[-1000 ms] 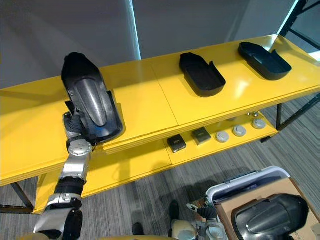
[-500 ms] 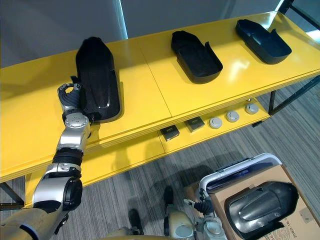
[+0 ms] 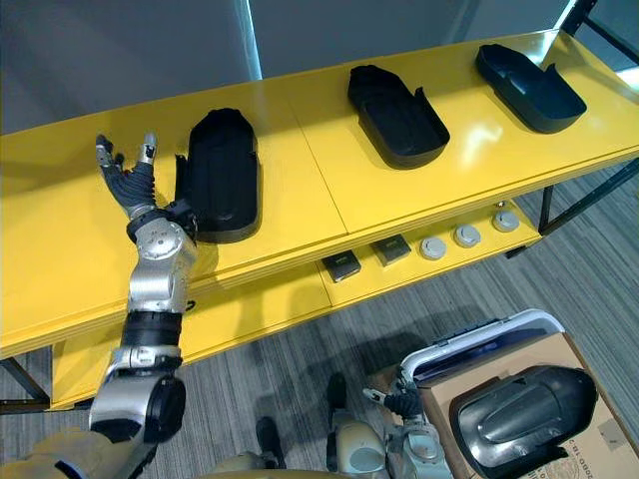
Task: Walk over and take plastic housings, then place them on the shelf
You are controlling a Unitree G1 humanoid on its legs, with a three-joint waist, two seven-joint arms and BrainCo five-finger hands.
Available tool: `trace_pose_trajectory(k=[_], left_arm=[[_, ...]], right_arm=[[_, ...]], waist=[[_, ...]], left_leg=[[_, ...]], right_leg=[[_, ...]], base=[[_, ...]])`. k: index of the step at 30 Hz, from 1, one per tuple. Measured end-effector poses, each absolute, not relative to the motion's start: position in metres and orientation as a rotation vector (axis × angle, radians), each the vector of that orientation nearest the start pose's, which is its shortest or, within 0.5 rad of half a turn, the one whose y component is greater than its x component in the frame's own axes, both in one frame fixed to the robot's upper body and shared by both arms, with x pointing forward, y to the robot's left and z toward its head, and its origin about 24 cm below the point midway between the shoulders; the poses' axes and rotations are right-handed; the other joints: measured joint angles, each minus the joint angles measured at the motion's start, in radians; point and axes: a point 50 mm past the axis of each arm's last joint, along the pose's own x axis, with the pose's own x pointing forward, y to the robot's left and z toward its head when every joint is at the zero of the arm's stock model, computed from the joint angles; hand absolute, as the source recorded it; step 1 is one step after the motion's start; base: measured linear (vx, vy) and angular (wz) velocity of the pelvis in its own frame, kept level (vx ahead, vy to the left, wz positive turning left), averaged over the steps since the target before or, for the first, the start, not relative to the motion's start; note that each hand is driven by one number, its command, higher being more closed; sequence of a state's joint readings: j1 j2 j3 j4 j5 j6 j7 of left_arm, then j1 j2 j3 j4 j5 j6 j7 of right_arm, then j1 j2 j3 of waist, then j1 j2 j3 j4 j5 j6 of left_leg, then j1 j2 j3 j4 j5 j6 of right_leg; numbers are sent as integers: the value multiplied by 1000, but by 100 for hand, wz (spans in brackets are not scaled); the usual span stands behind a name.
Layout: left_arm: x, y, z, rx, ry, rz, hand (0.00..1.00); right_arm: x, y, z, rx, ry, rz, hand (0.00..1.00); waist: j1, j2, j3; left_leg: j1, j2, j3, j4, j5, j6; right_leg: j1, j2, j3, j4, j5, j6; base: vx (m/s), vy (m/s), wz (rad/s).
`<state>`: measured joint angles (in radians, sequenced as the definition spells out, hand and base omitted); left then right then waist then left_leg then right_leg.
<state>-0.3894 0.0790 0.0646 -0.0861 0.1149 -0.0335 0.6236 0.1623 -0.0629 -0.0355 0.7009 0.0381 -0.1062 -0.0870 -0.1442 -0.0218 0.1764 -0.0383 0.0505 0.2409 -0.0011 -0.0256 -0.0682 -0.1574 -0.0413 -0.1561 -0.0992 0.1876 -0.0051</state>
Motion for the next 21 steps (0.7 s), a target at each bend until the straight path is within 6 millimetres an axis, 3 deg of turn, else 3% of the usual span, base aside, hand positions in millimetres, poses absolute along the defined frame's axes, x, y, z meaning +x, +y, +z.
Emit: trace_pose_trajectory(k=[3,10,21], left_arm=[[277,171,153,191,-536,544,100],[253,166,103,394,-373,452,100],[261,146,60,580,-223,249,100]], right_arm=[[135,-190,-126,-28,770,-207,0],[131,-193,-129,-21,784,-223,0],[132,-186,-130,-8,791,-210,0]], waist=[[9,5,2],[44,17,1],[48,17,0]], left_leg=[[-1,0,-5,-2,-1,-1],[5,1,-22,-8,0,-1],[9,0,-21,-20,3,0]], right_leg=[[1,0,-3,0,-6,8],[14,-1,-20,0,-11,13],[10,-1,-24,-1,-14,18]], base=[[-3,13,3],[6,24,8],[21,29,0]])
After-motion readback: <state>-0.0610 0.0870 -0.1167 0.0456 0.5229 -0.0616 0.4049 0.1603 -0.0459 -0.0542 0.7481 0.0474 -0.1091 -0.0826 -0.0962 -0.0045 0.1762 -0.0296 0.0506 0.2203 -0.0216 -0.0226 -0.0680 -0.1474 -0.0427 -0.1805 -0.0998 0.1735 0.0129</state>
